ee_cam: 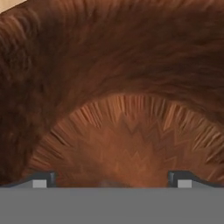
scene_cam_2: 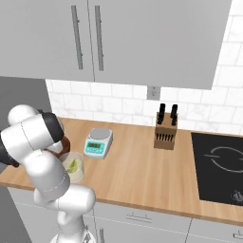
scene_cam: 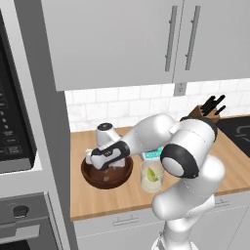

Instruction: Grab a lemon wedge from the fridge and one ice cube from the ice bowl, and put them in the glass of lemonade.

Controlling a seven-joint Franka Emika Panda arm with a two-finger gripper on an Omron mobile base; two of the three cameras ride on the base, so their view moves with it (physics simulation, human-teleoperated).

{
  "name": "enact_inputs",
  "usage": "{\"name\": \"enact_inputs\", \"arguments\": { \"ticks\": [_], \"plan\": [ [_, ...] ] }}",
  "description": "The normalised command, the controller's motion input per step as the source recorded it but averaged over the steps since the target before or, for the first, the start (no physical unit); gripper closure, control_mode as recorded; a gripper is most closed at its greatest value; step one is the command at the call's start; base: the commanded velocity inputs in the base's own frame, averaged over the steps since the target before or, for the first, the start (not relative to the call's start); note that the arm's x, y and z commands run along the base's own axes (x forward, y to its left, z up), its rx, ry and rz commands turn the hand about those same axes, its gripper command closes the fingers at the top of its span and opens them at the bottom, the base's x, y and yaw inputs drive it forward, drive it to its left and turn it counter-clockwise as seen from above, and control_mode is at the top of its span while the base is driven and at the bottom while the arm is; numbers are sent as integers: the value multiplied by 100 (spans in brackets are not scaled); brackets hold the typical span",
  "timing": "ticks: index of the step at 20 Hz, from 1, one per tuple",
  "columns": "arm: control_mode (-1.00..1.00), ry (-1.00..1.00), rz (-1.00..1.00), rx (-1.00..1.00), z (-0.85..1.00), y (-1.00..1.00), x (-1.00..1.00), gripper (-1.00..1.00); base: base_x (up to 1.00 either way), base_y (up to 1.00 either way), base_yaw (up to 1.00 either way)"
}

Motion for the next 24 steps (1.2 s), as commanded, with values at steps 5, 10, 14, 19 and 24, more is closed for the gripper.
{"name": "enact_inputs", "arguments": {
  "ticks": [5,10,14,19,24],
  "plan": [
    [-100,0,0,0,-2,0,-13,-100,0,0,0],
    [-100,0,0,0,0,0,-15,-100,0,0,0],
    [-100,0,0,0,0,0,0,-100,0,0,0],
    [-100,-1,0,0,0,0,0,-100,0,0,0],
    [-100,0,0,0,-28,0,0,-100,0,0,0]
  ]
}}
